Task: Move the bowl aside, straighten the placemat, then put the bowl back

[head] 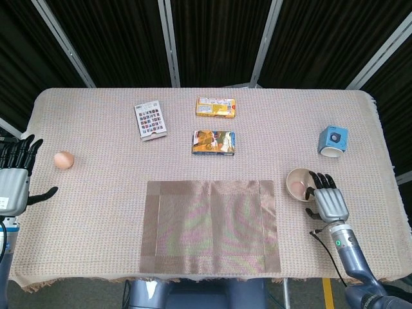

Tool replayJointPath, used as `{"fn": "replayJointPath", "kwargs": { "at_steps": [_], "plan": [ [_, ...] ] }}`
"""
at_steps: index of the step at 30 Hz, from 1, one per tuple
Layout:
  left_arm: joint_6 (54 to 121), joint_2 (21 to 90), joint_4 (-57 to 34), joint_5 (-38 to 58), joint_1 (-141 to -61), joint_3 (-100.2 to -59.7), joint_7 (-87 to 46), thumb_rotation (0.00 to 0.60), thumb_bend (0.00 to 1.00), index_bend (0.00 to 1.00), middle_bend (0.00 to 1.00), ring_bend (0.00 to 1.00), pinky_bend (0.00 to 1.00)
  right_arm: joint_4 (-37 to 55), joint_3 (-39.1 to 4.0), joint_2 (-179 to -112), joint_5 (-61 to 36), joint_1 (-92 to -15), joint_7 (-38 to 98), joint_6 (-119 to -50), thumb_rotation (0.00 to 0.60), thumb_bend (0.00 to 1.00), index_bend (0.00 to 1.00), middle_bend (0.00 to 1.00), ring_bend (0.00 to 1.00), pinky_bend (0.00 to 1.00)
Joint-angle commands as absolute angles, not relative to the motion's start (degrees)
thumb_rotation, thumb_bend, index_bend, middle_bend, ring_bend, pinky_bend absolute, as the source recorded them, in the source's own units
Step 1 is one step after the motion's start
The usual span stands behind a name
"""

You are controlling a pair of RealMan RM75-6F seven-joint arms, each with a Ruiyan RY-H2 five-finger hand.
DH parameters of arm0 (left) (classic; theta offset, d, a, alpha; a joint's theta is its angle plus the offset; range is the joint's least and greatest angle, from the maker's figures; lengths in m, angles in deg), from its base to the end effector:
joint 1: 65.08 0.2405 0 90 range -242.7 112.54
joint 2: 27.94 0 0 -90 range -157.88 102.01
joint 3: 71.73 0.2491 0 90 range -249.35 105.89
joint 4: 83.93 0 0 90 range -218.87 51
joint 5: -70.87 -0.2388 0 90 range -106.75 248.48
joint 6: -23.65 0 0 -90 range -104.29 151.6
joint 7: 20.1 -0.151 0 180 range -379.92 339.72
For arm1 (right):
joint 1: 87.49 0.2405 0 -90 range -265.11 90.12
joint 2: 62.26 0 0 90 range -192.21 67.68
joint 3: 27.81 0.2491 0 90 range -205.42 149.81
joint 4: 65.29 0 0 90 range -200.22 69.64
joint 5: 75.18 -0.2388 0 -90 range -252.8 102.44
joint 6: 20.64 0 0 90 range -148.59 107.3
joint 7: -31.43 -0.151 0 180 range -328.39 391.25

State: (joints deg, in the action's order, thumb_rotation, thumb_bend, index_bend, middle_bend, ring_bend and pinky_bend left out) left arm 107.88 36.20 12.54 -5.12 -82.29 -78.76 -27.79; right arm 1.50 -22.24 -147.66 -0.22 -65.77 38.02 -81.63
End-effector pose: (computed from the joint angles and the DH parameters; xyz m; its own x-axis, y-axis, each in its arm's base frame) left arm -0.2671 0.2670 0.1394 0.4134 -0.1210 0.9025 0.9062 -0.0420 -0.4207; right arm -0.3363 -0.2991 0.0141 0.5216 -0.2386 0.8191 -0.8506 -0.0705 0.5211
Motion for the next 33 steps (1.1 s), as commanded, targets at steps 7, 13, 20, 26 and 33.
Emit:
{"fn": "replayJointPath", "kwargs": {
  "at_steps": [7,13,20,26,33],
  "plan": [
    [107.68,36.29,12.57,-5.38,-82.00,-79.14,-27.81,0.600,0.00,0.00,0.00,0.00,0.00,-5.49,-22.49,-151.95,4.83,-65.59,31.81,-87.05,0.600,0.36,0.76,0.00,0.00,0.00],
    [107.61,36.24,12.85,-5.84,-81.75,-79.29,-27.86,0.600,0.00,0.00,0.00,0.00,0.00,-5.02,-22.68,-151.52,9.00,-65.60,27.57,-92.19,0.600,0.36,0.76,0.01,0.00,0.00],
    [107.30,36.12,12.98,-6.20,-81.55,-79.47,-27.63,0.600,0.00,0.00,0.00,0.00,0.00,1.30,-24.80,-146.93,17.09,-63.12,26.48,-95.37,0.600,0.35,0.77,0.01,0.00,0.00],
    [106.79,36.27,12.95,-6.44,-81.56,-79.60,-27.68,0.600,0.00,0.00,0.00,0.00,0.00,8.80,-27.22,-142.73,25.65,-57.56,26.77,-92.91,0.600,0.35,0.76,0.03,0.00,0.00],
    [106.38,36.30,12.79,-6.11,-81.39,-79.90,-27.77,0.600,0.00,0.00,0.00,0.00,0.00,12.76,-28.03,-144.24,29.93,-51.36,30.19,-86.32,0.600,0.35,0.75,0.03,0.00,0.00]
  ]
}}
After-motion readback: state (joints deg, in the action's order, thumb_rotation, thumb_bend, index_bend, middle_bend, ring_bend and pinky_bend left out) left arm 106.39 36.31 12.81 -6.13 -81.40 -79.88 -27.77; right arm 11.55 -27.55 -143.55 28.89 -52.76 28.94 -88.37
